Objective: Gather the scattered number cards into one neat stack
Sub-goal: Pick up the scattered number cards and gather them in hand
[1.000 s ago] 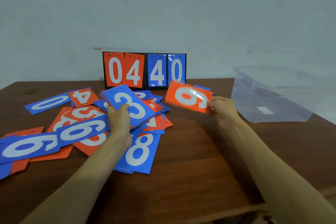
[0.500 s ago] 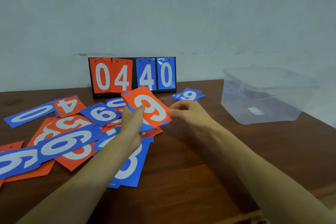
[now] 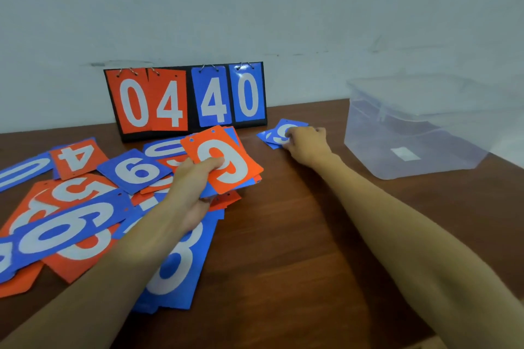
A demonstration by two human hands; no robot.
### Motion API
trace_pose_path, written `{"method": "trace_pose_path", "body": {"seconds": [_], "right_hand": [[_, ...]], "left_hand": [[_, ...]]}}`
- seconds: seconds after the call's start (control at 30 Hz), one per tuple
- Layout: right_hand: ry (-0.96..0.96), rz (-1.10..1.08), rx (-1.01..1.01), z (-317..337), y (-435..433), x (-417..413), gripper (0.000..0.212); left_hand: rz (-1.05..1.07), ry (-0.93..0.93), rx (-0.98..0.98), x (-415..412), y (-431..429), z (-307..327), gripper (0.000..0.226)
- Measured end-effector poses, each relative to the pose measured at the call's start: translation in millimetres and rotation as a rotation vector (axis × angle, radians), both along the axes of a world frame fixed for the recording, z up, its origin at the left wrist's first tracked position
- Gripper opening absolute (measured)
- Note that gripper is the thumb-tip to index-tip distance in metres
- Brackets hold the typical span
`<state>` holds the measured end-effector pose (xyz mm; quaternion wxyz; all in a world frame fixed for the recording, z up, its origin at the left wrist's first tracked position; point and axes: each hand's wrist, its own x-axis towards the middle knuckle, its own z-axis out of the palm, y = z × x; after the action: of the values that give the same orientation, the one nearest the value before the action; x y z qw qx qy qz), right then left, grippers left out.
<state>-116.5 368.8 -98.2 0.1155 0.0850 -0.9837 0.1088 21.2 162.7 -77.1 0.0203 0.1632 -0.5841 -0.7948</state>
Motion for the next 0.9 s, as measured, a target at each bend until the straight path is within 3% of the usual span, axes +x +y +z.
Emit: {"method": "trace_pose_path", "body": {"seconds": [0.1,0.17,0.27,0.37,0.43,0.53,0.67,0.73,0.8,0.9], "right_hand": [[0.127,0.083,0.212,2,4,13,0.019],[0.231,0.057,0.202,0,10,26,0.023],[0.367,-0.028,-0.099,-1,14,51,0.020],[0.466,0.054,-0.455,8,7,80,0.015],[0.462,0.224,-0.498,17,-4,102,0.017],[0.379,0.457,-0.328,25,-22,136,0.018],[0.181,0.676,-0.258,30,-32,159,0.019],[0.070,0.635,-0.367,33,-34,161,0.018],[0.069,0.490,-0.517,33,-34,151,0.019],[0.110,0.176,-0.499,25,-25,110,0.026]], "left_hand": [[0.005,-0.006,-0.014,0,1,-4,0.016],[0.002,-0.020,-0.008,4,3,-6,0.030],[0.028,-0.064,0.027,10,4,-6,0.046],[0.017,-0.076,0.012,19,4,-1,0.041],[0.009,-0.082,0.029,26,5,2,0.036],[0.033,-0.080,0.106,34,3,8,0.022],[-0.044,-0.038,-0.024,36,-1,8,0.040],[-0.053,0.000,-0.127,33,-5,6,0.046],[-0.038,0.021,-0.158,33,-9,6,0.032],[-0.033,0.063,-0.172,30,-18,4,0.018]]}}
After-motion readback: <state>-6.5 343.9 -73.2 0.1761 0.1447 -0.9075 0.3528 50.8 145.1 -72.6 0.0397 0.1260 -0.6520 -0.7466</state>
